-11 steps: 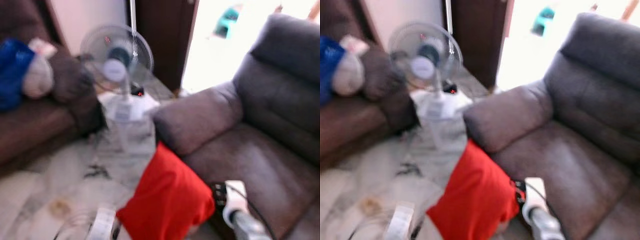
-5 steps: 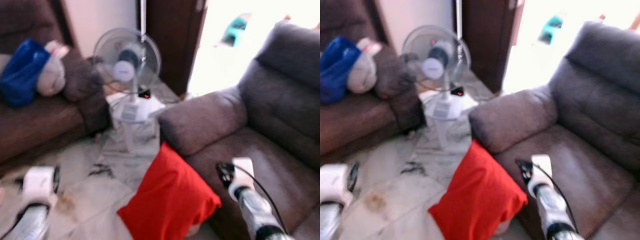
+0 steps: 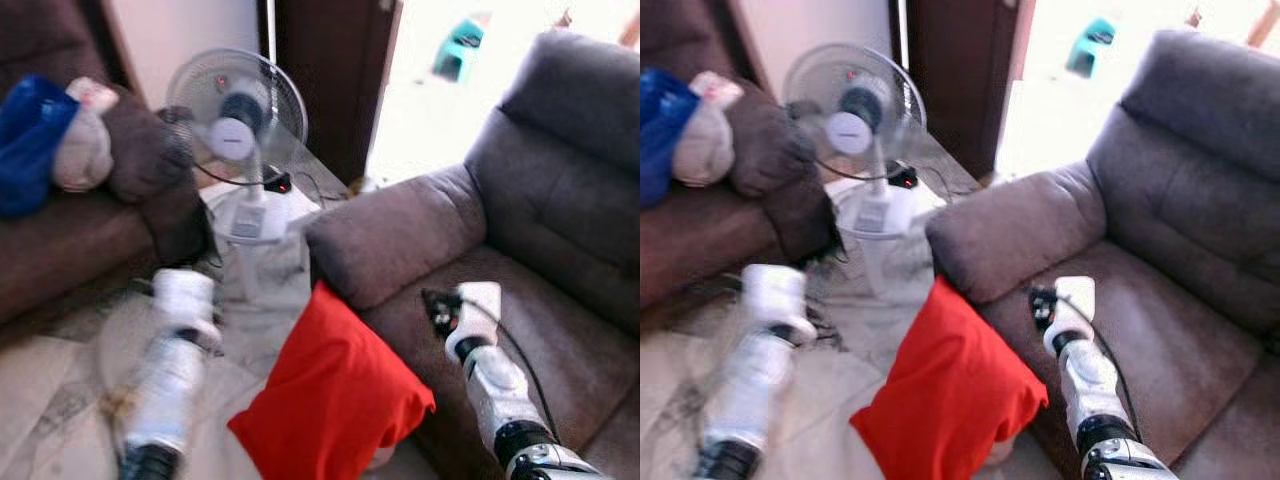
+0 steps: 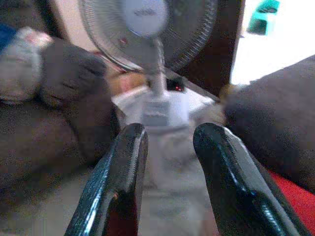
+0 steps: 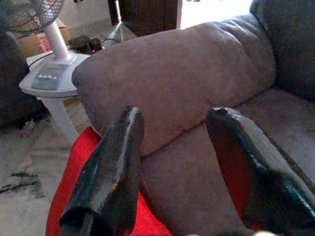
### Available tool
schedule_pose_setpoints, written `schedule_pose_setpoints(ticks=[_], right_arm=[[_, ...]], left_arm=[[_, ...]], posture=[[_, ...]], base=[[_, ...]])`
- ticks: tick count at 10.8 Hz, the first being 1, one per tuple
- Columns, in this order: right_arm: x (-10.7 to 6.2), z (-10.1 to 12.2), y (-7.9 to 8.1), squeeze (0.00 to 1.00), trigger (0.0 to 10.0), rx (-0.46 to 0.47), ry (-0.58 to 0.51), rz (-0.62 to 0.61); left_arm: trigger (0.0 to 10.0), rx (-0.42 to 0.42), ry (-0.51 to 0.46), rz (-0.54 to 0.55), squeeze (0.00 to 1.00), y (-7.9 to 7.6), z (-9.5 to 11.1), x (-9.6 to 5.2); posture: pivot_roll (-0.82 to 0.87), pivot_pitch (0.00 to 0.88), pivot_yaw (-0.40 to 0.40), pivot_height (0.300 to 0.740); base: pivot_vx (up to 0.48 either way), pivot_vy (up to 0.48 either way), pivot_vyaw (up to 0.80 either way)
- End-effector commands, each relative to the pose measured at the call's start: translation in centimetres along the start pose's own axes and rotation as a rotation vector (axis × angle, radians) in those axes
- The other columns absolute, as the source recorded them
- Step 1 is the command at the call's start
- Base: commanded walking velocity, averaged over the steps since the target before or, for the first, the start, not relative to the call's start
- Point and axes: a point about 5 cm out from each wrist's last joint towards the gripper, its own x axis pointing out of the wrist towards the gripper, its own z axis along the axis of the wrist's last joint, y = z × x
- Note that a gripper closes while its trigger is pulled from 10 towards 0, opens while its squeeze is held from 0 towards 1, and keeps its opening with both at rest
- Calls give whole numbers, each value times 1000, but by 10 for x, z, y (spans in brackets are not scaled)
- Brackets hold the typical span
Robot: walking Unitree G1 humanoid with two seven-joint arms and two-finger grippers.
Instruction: Move the pillow to the sofa from floor
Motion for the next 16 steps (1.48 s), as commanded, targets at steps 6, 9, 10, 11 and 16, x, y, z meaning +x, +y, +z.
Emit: schedule_pose_setpoints(ticks=[6,9,10,11,16], right_arm=[[-4,5,11,0,10000,-16,-103,19],[-1,14,4,0,10000,-8,-127,0],[-1,6,11,0,10000,-13,-89,12],[-1,5,16,0,10000,-1,-86,27],[2,11,11,0,10000,3,-92,20]], left_arm=[[10000,70,-33,18,0,5,-4,-10],[10000,58,-44,12,0,-3,-2,-9],[10000,54,-45,-6,0,-9,-2,-9],[10000,42,-53,2,0,-10,0,-9],[10000,27,-65,32,0,-10,4,-4]], posture=[[15,25,-24,740],[11,11,-23,740],[19,5,-30,740],[26,10,-34,740],[17,37,-52,740]], base=[[0,0,0],[0,0,0],[0,0,0],[0,0,0],[0,0,0]])
